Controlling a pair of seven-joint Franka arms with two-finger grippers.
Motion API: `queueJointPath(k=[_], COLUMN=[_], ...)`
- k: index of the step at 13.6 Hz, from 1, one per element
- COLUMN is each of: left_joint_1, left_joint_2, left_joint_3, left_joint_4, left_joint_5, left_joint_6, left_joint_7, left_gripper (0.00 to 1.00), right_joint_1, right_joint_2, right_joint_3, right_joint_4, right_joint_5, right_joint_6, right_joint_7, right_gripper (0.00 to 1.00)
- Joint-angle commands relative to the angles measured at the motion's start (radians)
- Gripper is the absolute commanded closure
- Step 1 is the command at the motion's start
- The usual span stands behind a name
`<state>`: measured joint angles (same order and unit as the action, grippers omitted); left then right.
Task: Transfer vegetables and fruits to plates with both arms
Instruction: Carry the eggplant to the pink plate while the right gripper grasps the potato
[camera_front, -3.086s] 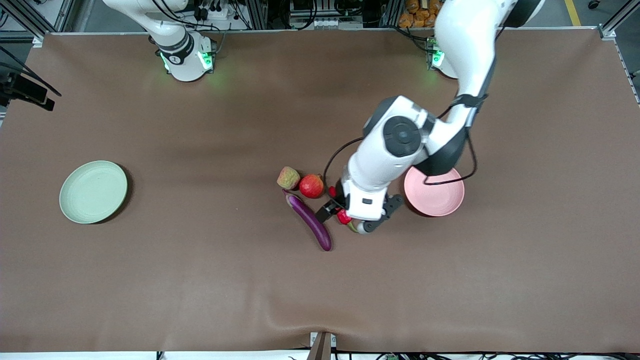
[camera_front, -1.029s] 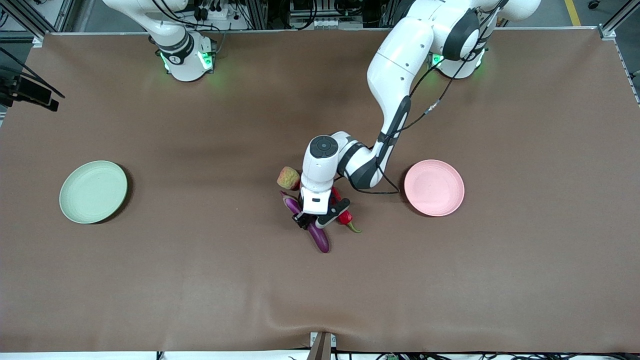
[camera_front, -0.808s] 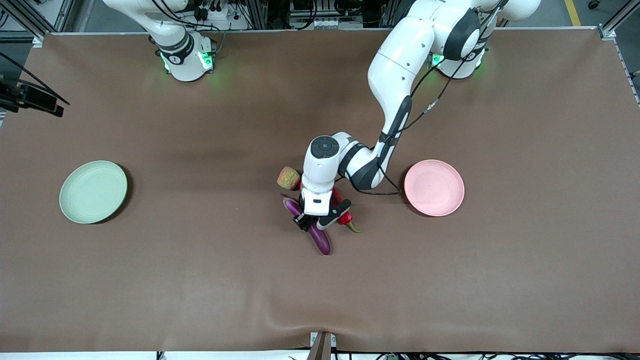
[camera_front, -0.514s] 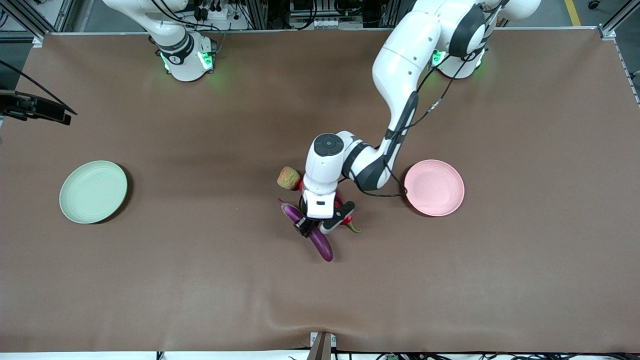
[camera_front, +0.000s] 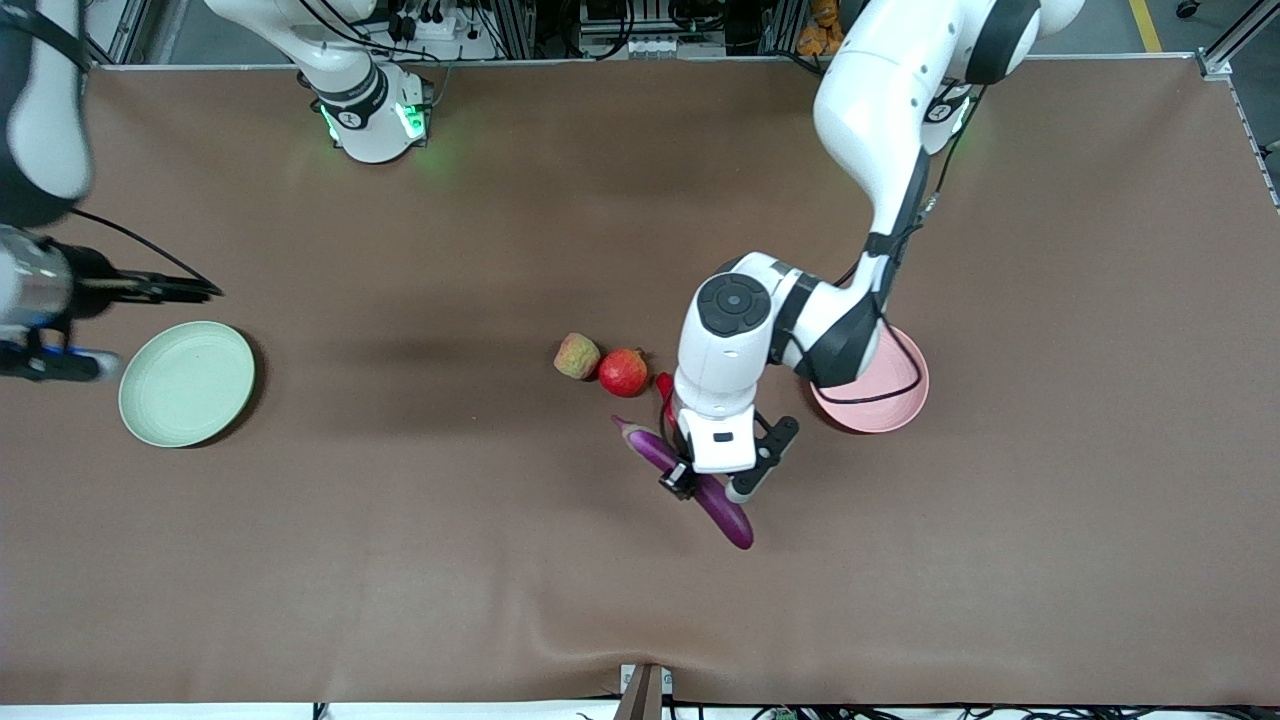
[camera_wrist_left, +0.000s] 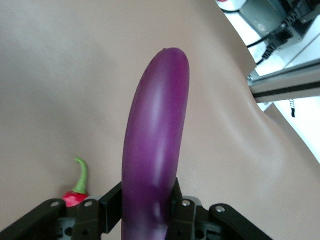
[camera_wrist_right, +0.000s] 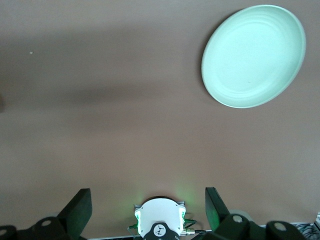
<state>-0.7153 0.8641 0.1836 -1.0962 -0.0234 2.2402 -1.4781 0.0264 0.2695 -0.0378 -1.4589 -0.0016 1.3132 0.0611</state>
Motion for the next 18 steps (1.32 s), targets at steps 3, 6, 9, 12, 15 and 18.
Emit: queueJointPath(k=[3,6,9,12,15,18], left_joint_1=[0.040,0.057,0.060,0.062,0.112,0.147], left_joint_2=[-0.109,-0.227,-0.368,-0.477,-0.516,-0.528], left_joint_3=[-0.006,-0.006,-0.006,-0.001,0.000,0.010], left_joint_4=[-0.028,-0.184,-0.419,-0.644,-0.789,-0.908], left_joint_5=[-0.035,-0.038,-0.038,-0.041,-0.038,-0.018], left_joint_6=[-0.194,-0.281,-0.249,-0.125,-0.012,0.061], left_joint_7=[0.155,0.223,0.268,0.260,0.211,0.168], left_gripper=[1.00,1.00,1.00,1.00,1.00,1.00], right_joint_1=[0.128,0.263,0.390,0.475,0.527,0.564], right_joint_2=[0.048,0.051,0.106,0.186,0.252,0.313], right_joint_3=[-0.001,-0.001,-0.001,-0.002,-0.001,0.001], right_joint_4=[-0.024,-0.141,-0.175,-0.176,-0.214,-0.242], right_joint_5=[0.245,0.285,0.287,0.287,0.287,0.290], right_joint_6=[0.043,0.219,0.363,0.480,0.625,0.762], right_joint_7=[0.395,0.523,0.730,0.828,0.923,1.060], right_gripper=[0.00,0.00,0.00,0.00,0.00,0.00])
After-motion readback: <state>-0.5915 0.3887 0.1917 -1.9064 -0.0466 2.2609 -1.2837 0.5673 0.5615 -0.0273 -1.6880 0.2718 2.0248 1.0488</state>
